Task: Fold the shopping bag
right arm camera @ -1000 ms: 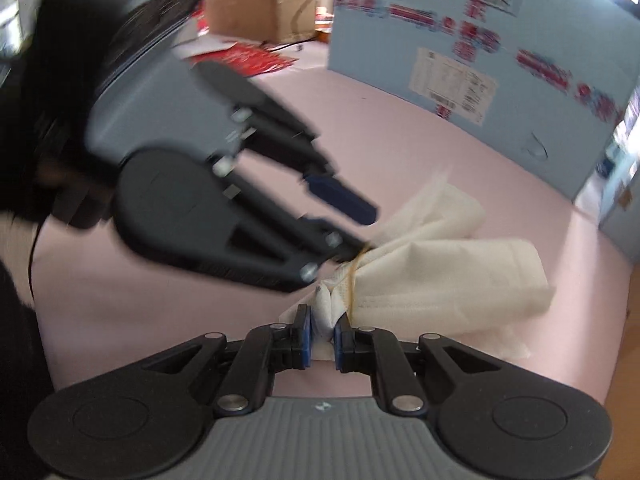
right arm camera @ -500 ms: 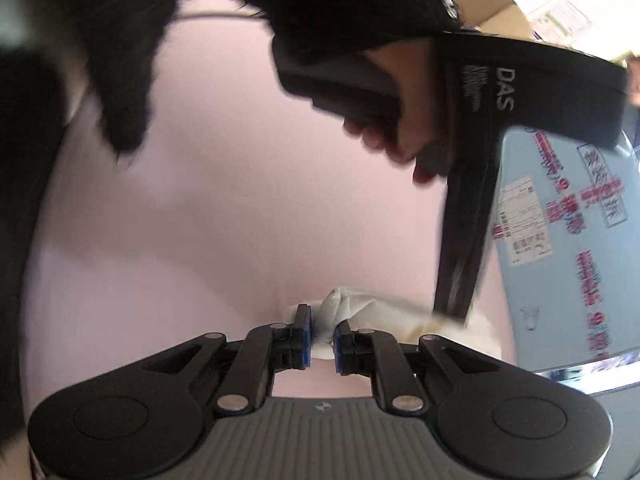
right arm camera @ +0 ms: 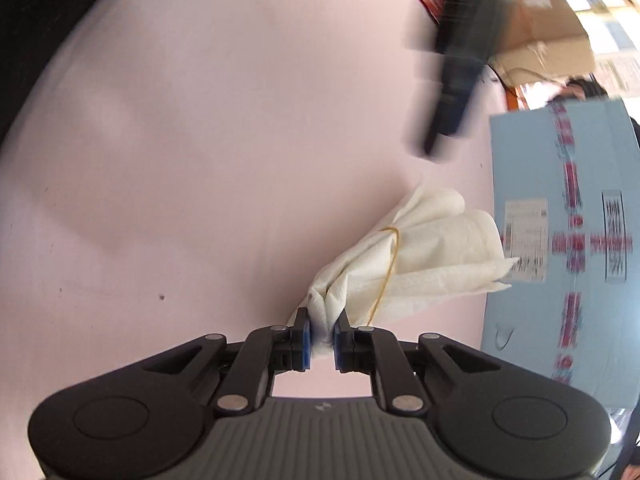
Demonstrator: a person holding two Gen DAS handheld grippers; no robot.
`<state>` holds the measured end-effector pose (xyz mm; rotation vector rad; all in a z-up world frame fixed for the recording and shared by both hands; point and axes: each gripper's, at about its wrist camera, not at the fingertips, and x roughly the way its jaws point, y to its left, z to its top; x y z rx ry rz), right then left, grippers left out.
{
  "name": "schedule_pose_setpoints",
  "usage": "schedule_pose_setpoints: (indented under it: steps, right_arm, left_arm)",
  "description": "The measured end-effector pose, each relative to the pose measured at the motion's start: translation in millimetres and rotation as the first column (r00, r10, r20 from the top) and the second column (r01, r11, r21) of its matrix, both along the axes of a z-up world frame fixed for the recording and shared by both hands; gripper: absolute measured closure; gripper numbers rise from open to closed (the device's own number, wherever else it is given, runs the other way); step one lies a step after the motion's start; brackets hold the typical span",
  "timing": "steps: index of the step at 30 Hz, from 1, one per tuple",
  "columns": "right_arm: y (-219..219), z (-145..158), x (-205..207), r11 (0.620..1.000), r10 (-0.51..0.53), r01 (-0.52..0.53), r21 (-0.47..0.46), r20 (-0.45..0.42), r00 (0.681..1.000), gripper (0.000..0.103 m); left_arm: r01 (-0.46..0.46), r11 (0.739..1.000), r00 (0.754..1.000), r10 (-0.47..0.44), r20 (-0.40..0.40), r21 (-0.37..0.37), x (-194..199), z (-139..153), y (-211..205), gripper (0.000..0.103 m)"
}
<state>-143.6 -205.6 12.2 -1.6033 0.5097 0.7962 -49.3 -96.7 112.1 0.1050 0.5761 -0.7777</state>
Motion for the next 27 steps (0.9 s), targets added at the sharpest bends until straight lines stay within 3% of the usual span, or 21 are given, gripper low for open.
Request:
schedule_pose_setpoints:
  steps: [2, 7, 10, 12, 14, 16, 17, 18, 20, 22, 23, 25, 27]
  right_arm:
    - [5, -3, -2, 1.000, 0.012, -0.012, -0.006, 0.012, 1.000, 0.088]
    - [7, -4, -7, 0.999, -0.016, 0.015, 0.045, 0.021, 1.000, 0.065]
    - [-1, 11, -6, 0.977, -0.092, 0.094, 0.192, -0.019, 0.996, 0.062]
    - [-10, 25, 0, 0.928, -0.168, 0.194, 0.317, -0.107, 0.980, 0.061]
    - [-23, 43, 12, 0.814, -0.286, 0.368, 0.449, -0.242, 0.927, 0.056]
    - [-40, 55, 21, 0.700, -0.344, 0.485, 0.524, -0.348, 0.872, 0.056]
    - [-52, 61, 26, 0.626, -0.369, 0.544, 0.559, -0.403, 0.838, 0.056]
    - [-63, 65, 35, 0.507, -0.402, 0.626, 0.593, -0.480, 0.780, 0.058]
    - [-83, 67, 57, 0.223, -0.442, 0.769, 0.600, -0.641, 0.628, 0.063]
    - [-97, 58, 70, 0.004, -0.440, 0.843, 0.538, -0.756, 0.485, 0.073]
    - [-104, 52, 68, -0.069, -0.437, 0.860, 0.506, -0.790, 0.430, 0.076]
    - [-108, 37, 62, -0.122, -0.459, 0.862, 0.491, -0.798, 0.390, 0.076]
    - [-111, 30, 58, -0.166, -0.456, 0.857, 0.488, -0.809, 0.372, 0.076]
  left_arm:
    - [0.024, 1.000, 0.999, -0.024, 0.023, 0.005, 10, -1, -29, 0.057]
    - [0.015, 0.963, 1.000, -0.011, -0.014, 0.268, 11, -43, -52, 0.057]
    - [0.007, 0.934, 1.000, -0.001, -0.017, 0.356, 1, -60, -44, 0.057]
    - [0.001, 0.927, 1.000, 0.003, -0.011, 0.376, -8, -64, -37, 0.056]
    - [-0.017, 0.917, 1.000, 0.013, 0.012, 0.399, -18, -70, -35, 0.056]
    - [-0.024, 0.909, 0.999, 0.009, 0.039, 0.416, -25, -74, -35, 0.056]
    - [-0.023, 0.904, 0.998, -0.001, 0.055, 0.427, -27, -75, -35, 0.056]
    - [-0.021, 0.902, 0.998, -0.006, 0.061, 0.432, -27, -75, -35, 0.056]
    - [-0.018, 0.901, 0.998, -0.009, 0.060, 0.433, -25, -75, -36, 0.056]
    - [-0.019, 0.898, 0.997, -0.016, 0.074, 0.439, -26, -71, -38, 0.056]
    - [-0.026, 0.896, 0.994, -0.023, 0.104, 0.443, -30, -66, -39, 0.056]
    - [-0.032, 0.895, 0.982, -0.054, 0.180, 0.445, -40, -54, -47, 0.056]
    - [0.014, 0.891, 0.968, -0.125, 0.217, 0.455, -47, -49, -63, 0.056]
